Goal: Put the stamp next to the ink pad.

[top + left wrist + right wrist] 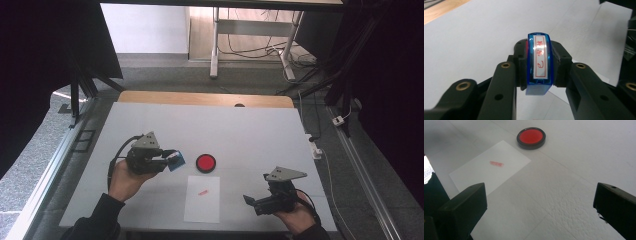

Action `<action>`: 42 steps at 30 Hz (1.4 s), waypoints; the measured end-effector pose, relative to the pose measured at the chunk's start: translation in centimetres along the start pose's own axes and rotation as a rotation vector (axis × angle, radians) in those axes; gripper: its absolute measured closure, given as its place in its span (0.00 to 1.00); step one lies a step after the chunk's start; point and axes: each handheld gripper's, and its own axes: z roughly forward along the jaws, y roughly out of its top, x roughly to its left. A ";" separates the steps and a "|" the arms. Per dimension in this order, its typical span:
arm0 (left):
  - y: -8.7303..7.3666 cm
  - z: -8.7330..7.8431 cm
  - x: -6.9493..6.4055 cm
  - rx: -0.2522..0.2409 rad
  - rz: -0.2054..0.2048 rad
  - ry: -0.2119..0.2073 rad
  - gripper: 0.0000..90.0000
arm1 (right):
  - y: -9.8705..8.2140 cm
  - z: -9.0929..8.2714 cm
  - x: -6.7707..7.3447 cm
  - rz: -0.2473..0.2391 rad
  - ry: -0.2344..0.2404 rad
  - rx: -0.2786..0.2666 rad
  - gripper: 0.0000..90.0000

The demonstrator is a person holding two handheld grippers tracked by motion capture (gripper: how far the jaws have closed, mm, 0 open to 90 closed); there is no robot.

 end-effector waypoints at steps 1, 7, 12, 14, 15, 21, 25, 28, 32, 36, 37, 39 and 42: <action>-0.1 0.0 0.2 0.001 -0.006 0.007 0.77 | -0.1 -0.1 0.0 0.005 -0.007 0.005 0.00; -0.9 0.1 1.0 0.005 -0.036 0.048 0.77 | -0.9 -0.7 -0.4 0.019 -0.033 0.030 0.00; -1.5 0.0 1.9 0.000 -0.070 0.078 0.77 | -1.2 -1.2 -0.5 0.038 -0.054 0.018 0.00; -1.7 0.0 2.2 0.002 -0.080 0.093 0.77 | -1.3 -1.4 -0.6 0.039 -0.063 0.021 0.00; -1.8 0.0 2.3 0.003 -0.085 0.097 0.77 | -1.4 -1.5 -0.6 0.038 -0.070 0.023 0.00; -2.7 0.3 3.4 0.022 -0.119 0.130 0.77 | -1.5 -2.0 -0.6 0.036 -0.081 0.015 0.00; -3.2 0.6 3.9 0.038 -0.141 0.146 0.77 | -1.7 -2.2 -0.7 0.045 -0.093 0.009 0.00; -3.6 1.0 4.2 0.052 -0.145 0.157 0.77 | -1.7 -2.4 -0.8 0.053 -0.099 0.006 0.00; -3.9 1.5 4.5 0.063 -0.143 0.164 0.77 | -1.8 -2.6 -1.0 0.058 -0.097 0.007 0.00; -4.2 2.0 4.8 0.074 -0.138 0.170 0.77 | -1.9 -2.6 -1.1 0.067 -0.099 0.013 0.00; -4.2 2.1 4.9 0.077 -0.140 0.171 0.77 | -1.9 -2.6 -1.1 0.068 -0.099 0.015 0.00; -4.4 2.3 5.0 0.081 -0.139 0.168 0.77 | -1.9 -2.6 -1.1 0.071 -0.101 0.018 0.00; -4.6 2.6 5.1 0.089 -0.134 0.170 0.77 | -1.9 -2.6 -1.1 0.073 -0.104 0.027 0.00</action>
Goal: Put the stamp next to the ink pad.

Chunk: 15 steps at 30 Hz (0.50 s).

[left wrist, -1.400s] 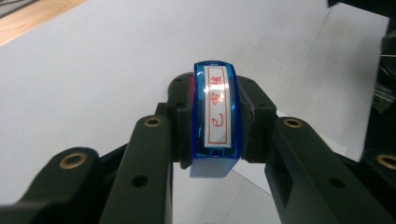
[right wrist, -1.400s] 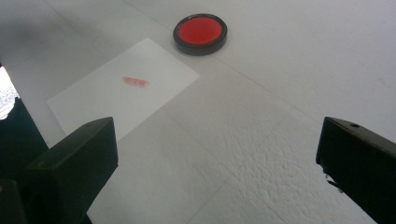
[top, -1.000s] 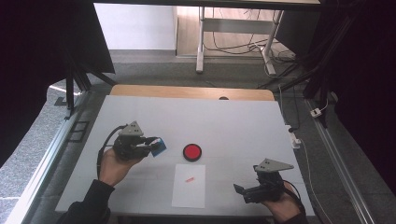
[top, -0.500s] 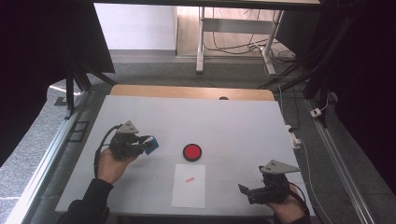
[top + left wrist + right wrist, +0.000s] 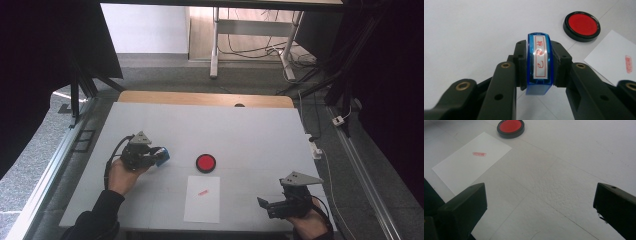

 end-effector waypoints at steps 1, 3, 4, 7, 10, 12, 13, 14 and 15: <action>-0.1 0.1 0.0 0.001 0.003 -0.001 0.77 | 0.0 0.0 0.0 0.003 0.000 0.000 0.00; -0.1 0.3 0.0 0.009 0.005 -0.003 0.77 | 0.0 0.0 0.0 0.007 0.000 0.000 0.00; -0.2 0.4 0.0 0.011 0.007 -0.002 0.77 | 0.0 0.0 -0.1 0.008 0.000 0.001 0.00; -0.3 0.7 0.1 0.024 0.008 -0.004 0.77 | 0.0 0.0 0.0 0.007 0.000 0.007 0.00; -0.5 1.2 0.1 0.044 0.020 -0.003 0.77 | 0.0 0.1 0.0 0.002 0.001 0.009 0.00; -0.6 1.5 0.2 0.056 0.028 -0.006 0.77 | 0.0 0.1 0.0 0.002 0.002 0.011 0.00; -0.6 1.6 0.1 0.061 0.032 -0.006 0.77 | 0.0 0.1 0.1 0.002 0.003 0.011 0.00; -0.7 1.7 0.1 0.069 0.037 -0.001 0.77 | 0.0 0.1 0.0 0.002 0.002 0.013 0.00; -0.7 1.8 0.1 0.075 0.043 0.001 0.77 | 0.0 0.1 0.0 0.001 0.002 0.014 0.00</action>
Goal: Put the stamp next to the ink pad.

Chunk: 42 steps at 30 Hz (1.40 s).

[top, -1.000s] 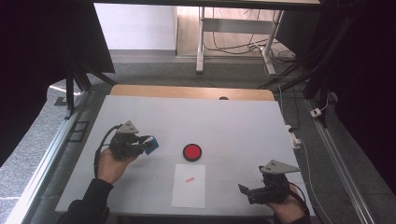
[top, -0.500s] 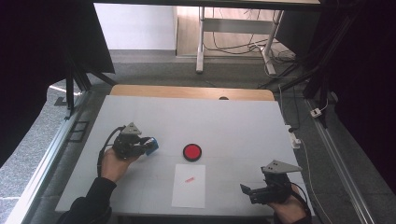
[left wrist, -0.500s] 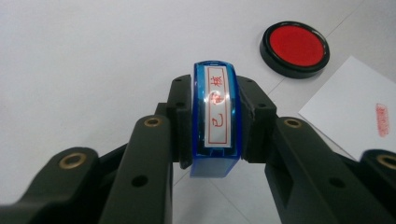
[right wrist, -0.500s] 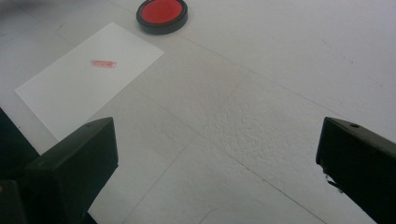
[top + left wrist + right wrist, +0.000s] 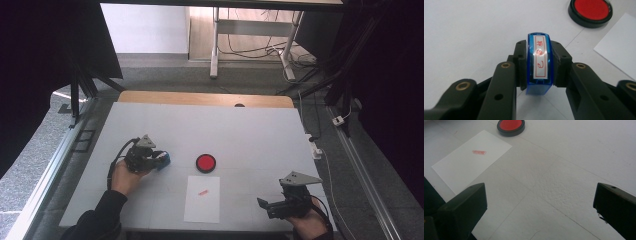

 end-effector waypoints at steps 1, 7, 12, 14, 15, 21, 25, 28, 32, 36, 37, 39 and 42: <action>0.0 0.1 0.0 0.005 -0.001 -0.001 0.77 | 0.0 0.0 0.0 0.000 0.002 0.000 0.00; -0.2 0.2 0.3 0.014 -0.029 -0.015 0.77 | 0.0 0.0 0.0 -0.003 0.002 0.003 0.00; -0.2 0.2 0.3 0.014 -0.046 -0.019 0.73 | 0.0 0.1 0.0 -0.008 0.004 0.005 0.00; -0.2 0.1 0.4 0.009 -0.054 -0.023 0.71 | 0.0 0.1 0.0 -0.007 0.005 0.005 0.00; -0.1 0.0 0.4 0.008 -0.060 -0.026 0.68 | 0.0 0.1 0.0 -0.006 0.006 0.005 0.00; 0.1 -0.4 0.5 -0.014 -0.105 -0.043 0.56 | 0.0 0.1 0.0 -0.013 0.007 0.012 0.00; 0.3 -0.9 0.4 -0.029 -0.120 -0.054 0.47 | 0.0 0.1 0.0 -0.014 0.010 0.013 0.00; 0.3 -1.1 0.4 -0.041 -0.128 -0.065 0.40 | 0.0 0.1 0.1 -0.014 0.010 0.011 0.00; 0.5 -1.5 0.2 -0.050 -0.122 -0.077 0.31 | 0.0 0.1 0.1 -0.014 0.010 0.012 0.00; 0.6 -1.8 0.0 -0.055 -0.115 -0.091 0.25 | 0.0 0.1 0.1 -0.013 0.010 0.012 0.00; 0.7 -1.9 0.0 -0.057 -0.114 -0.096 0.24 | 0.0 0.1 0.1 -0.015 0.010 0.012 0.00; 0.7 -2.2 -0.1 -0.065 -0.113 -0.101 0.22 | 0.0 0.1 0.1 -0.015 0.009 0.013 0.00; 0.9 -2.7 -0.4 -0.087 -0.118 -0.126 0.19 | 0.1 0.1 0.1 -0.015 0.007 0.014 0.00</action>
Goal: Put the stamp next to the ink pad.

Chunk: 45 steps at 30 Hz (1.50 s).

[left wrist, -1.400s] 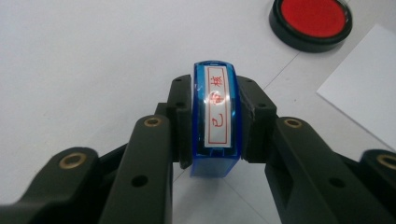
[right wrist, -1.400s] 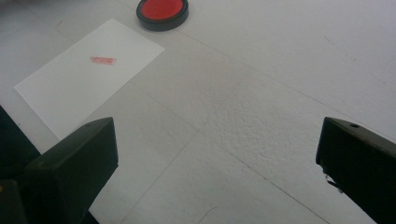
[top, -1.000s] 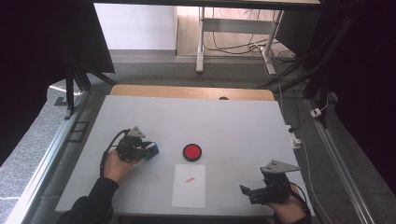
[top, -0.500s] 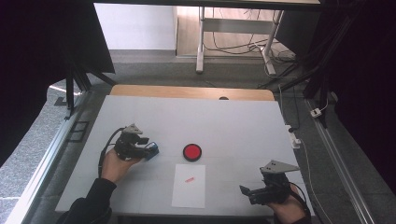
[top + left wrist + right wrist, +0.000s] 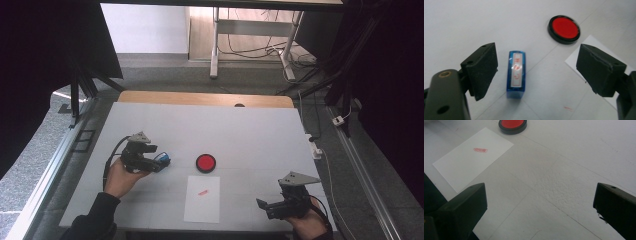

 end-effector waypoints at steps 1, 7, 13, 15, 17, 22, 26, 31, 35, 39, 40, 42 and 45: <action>0.1 -0.1 -0.1 -0.003 0.001 -0.007 0.18 | 0.0 0.0 0.0 0.000 0.000 0.000 0.00; 0.3 -0.6 -1.0 0.012 0.015 -0.020 0.11 | 0.0 0.0 0.0 0.002 0.003 0.000 0.00; 0.0 -1.5 -1.9 0.019 0.020 -0.010 0.09 | 0.0 0.0 -0.1 0.002 0.005 -0.001 0.00; -0.3 -1.9 -2.3 0.019 0.028 0.005 0.09 | 0.0 0.0 0.0 0.001 0.005 0.000 0.00; -0.5 -2.4 -2.5 0.015 0.022 0.002 0.08 | 0.0 0.0 0.0 0.001 0.007 0.000 0.00; -1.1 -3.3 -3.0 0.009 0.017 0.011 0.07 | 0.0 0.0 0.0 0.000 0.006 0.002 0.00; -1.6 -3.9 -3.3 -0.003 0.009 0.016 0.06 | 0.0 0.1 0.0 0.000 0.007 0.003 0.00; -2.3 -4.8 -3.7 -0.015 -0.006 0.011 0.03 | 0.0 0.0 0.0 0.001 0.007 0.002 0.00; -3.0 -5.5 -3.9 -0.024 -0.018 0.008 0.02 | 0.0 0.0 0.0 0.000 0.007 0.002 0.00; -3.8 -6.2 -4.1 -0.037 -0.031 0.008 0.01 | 0.0 0.0 0.0 0.001 0.007 0.002 0.00; -4.0 -6.4 -4.1 -0.041 -0.037 0.006 0.01 | 0.0 0.0 0.0 0.000 0.007 0.002 0.00; -4.4 -6.7 -4.2 -0.046 -0.040 0.008 0.00 | 0.0 0.0 0.0 0.001 0.007 0.002 0.00; -5.0 -7.2 -4.4 -0.052 -0.042 0.013 0.00 | 0.0 0.0 -0.1 0.002 0.007 0.001 0.00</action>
